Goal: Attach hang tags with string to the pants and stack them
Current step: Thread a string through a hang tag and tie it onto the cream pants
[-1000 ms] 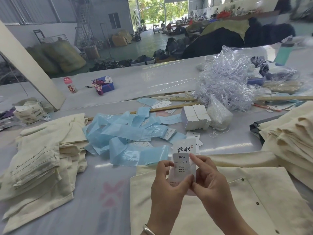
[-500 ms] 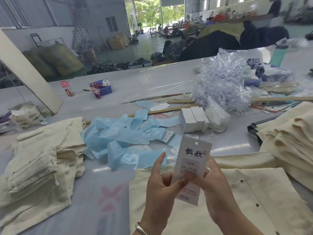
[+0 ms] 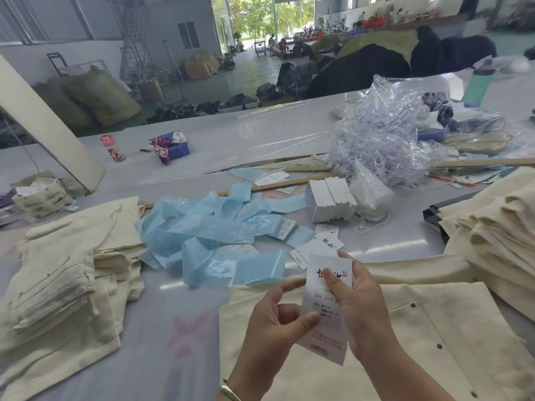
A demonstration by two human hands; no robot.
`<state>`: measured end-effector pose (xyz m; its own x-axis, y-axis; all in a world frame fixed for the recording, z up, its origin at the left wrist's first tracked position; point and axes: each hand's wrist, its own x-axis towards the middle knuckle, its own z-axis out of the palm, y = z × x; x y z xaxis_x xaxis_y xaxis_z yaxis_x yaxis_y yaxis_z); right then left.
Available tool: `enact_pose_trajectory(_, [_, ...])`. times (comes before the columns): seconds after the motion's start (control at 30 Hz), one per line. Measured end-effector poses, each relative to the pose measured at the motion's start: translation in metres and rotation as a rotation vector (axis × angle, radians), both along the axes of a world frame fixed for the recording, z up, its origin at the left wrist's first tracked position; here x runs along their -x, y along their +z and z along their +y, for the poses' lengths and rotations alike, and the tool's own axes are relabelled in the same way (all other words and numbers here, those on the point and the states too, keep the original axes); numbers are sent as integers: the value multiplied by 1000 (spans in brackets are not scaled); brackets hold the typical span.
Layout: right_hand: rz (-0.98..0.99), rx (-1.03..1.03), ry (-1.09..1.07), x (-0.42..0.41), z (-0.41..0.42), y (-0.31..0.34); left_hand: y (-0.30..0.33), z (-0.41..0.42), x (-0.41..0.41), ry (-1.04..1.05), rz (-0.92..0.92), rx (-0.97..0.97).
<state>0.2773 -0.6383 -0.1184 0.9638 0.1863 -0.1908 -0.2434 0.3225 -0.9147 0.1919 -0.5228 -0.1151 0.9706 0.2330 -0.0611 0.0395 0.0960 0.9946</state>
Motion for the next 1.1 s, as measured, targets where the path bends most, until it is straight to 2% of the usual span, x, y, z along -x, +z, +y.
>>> enact_pose_trajectory(0.07, [-104,177,-25,1,0,-4,-1,-2,-3,-22,32,11])
enact_pose_trajectory(0.17, [-224,337,-15,2,0,-10,-4,-10,-13,-5,55,63])
enact_pose_trajectory(0.27, [-219,448,-47,-5,-4,-22,-13,-21,-26,63,97,66])
enact_pose_trajectory(0.43, [-177,602,-124,-36,-24,-46,-32,-34,-56,159,138,-32])
enact_pose_trajectory(0.63, [-339,964,-263,-128,-60,-65,-54,-10,-109,281,234,-138])
enact_pose_trajectory(0.7, [-364,1085,-213,-165,-62,-68,-60,-7,-126,247,261,-187])
enact_pose_trajectory(0.83, [-358,1299,21,-230,-44,-84,-67,2,-157,212,302,-152])
enact_pose_trajectory(0.97, [-300,1331,150,-272,-23,-103,-67,7,-172,184,292,-74])
enact_pose_trajectory(1.1, [-261,1400,162,-295,-13,-119,-73,14,-178,206,341,6])
